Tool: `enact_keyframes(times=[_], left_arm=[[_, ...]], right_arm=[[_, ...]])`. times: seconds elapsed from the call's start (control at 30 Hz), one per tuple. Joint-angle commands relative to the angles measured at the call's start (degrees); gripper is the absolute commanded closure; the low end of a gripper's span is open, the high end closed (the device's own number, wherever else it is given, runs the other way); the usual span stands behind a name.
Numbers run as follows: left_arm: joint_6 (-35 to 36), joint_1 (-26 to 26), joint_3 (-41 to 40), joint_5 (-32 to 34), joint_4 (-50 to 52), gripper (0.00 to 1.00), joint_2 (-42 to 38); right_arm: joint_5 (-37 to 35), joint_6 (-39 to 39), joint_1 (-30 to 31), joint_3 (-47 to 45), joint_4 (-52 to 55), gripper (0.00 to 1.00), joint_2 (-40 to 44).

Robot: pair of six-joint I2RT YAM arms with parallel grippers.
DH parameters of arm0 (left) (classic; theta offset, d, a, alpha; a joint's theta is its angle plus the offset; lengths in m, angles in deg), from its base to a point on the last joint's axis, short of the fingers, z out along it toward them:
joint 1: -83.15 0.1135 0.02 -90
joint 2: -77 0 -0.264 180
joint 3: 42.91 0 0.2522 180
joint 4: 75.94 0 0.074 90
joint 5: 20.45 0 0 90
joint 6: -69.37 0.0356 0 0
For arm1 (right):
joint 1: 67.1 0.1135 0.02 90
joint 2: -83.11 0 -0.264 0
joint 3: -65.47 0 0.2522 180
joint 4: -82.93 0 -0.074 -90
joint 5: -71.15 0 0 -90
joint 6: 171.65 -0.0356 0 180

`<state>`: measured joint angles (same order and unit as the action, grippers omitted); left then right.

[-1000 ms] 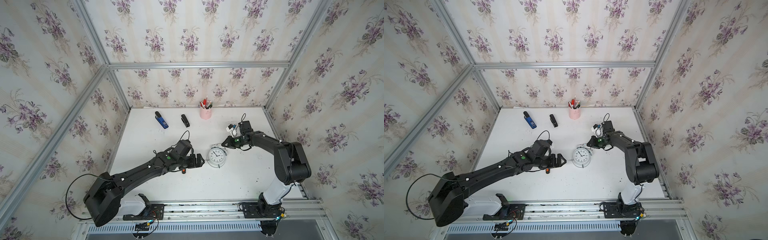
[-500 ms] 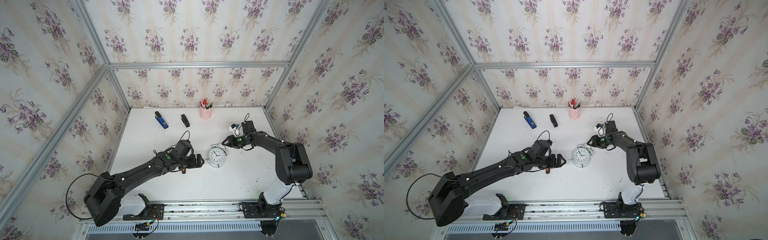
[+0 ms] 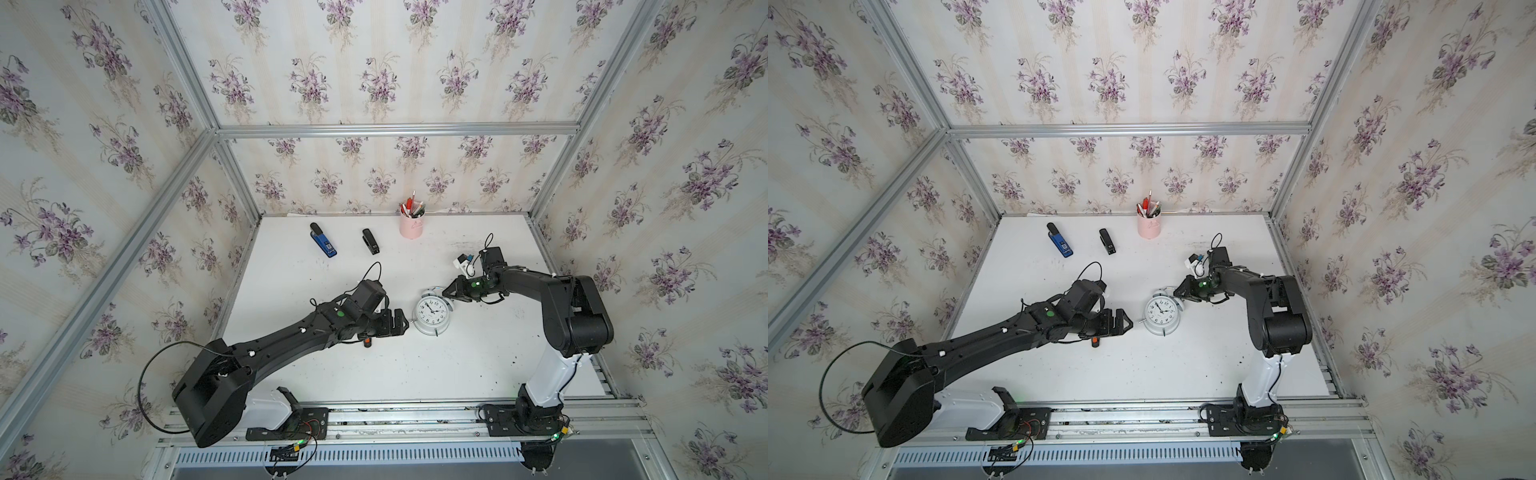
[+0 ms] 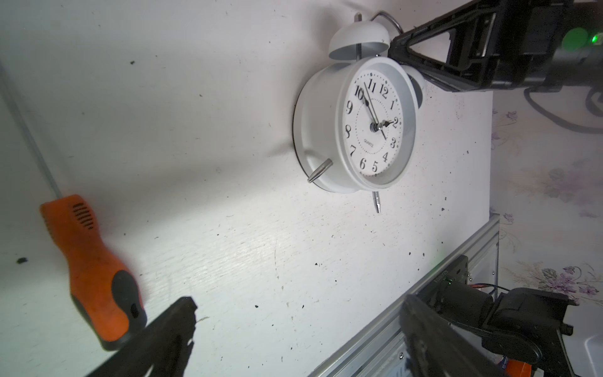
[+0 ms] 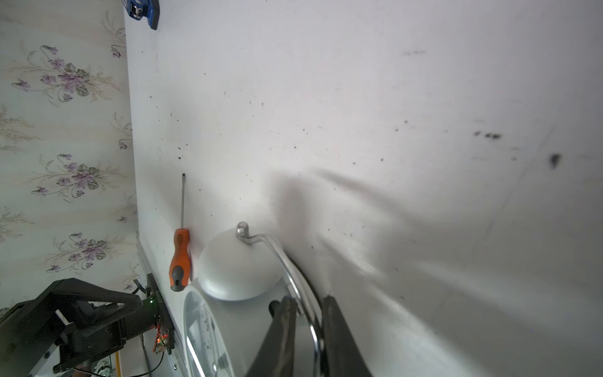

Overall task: Remove the battery from the alarm
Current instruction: Adjust the alarm at the center of the board.

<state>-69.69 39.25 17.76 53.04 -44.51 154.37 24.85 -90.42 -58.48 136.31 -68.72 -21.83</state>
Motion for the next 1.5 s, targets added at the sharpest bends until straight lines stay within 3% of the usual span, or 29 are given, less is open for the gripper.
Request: enact_keyframes(times=[0.0, 0.1, 0.23, 0.37, 0.47, 0.63, 0.87, 1.17, 1.33, 1.47], left_arm=[[1.4, 0.0, 0.6, 0.3, 0.9, 0.00, 0.0], [2.2, 0.1, 1.1, 0.5, 2.0, 0.00, -0.2], [2.6, 0.5, 1.5, 0.6, 3.3, 0.00, -1.5], [3.5, 2.3, 3.0, 0.9, 7.5, 0.00, -5.4], [4.9, 4.8, 3.9, 1.1, 11.5, 0.00, -10.2], [7.8, 10.7, 4.2, 1.4, 18.1, 0.00, -17.8], [9.5, 14.4, 2.7, 1.1, 21.7, 0.00, -23.1], [8.1, 15.1, -0.9, 1.3, 23.0, 0.00, -27.9], [7.4, 15.5, -2.2, 1.9, 25.1, 0.00, -30.8], [7.4, 15.9, -2.8, 2.9, 27.5, 0.00, -33.7]], right_arm=[[2.5, 0.6, 0.0, 0.2, -0.6, 0.92, 0.6], [2.1, 0.7, 0.1, -0.2, -0.3, 1.00, 1.7], [0.3, -0.5, 0.0, 0.2, 0.8, 1.00, 4.7], [-8.3, -2.5, 0.8, 3.0, 5.0, 1.00, 11.2], [-19.3, -3.2, 3.3, 5.9, 10.0, 1.00, 17.0], [-49.7, -4.6, 13.3, 11.7, 20.5, 1.00, 20.6], [-73.7, -9.6, 29.7, 17.9, 25.6, 1.00, 17.5], [-88.0, -13.4, 42.7, 26.1, 32.4, 1.00, 4.8], [-89.7, -14.4, 48.2, 30.5, 34.0, 1.00, -1.2], [-86.0, -16.4, 52.3, 33.3, 34.2, 1.00, -5.4]])
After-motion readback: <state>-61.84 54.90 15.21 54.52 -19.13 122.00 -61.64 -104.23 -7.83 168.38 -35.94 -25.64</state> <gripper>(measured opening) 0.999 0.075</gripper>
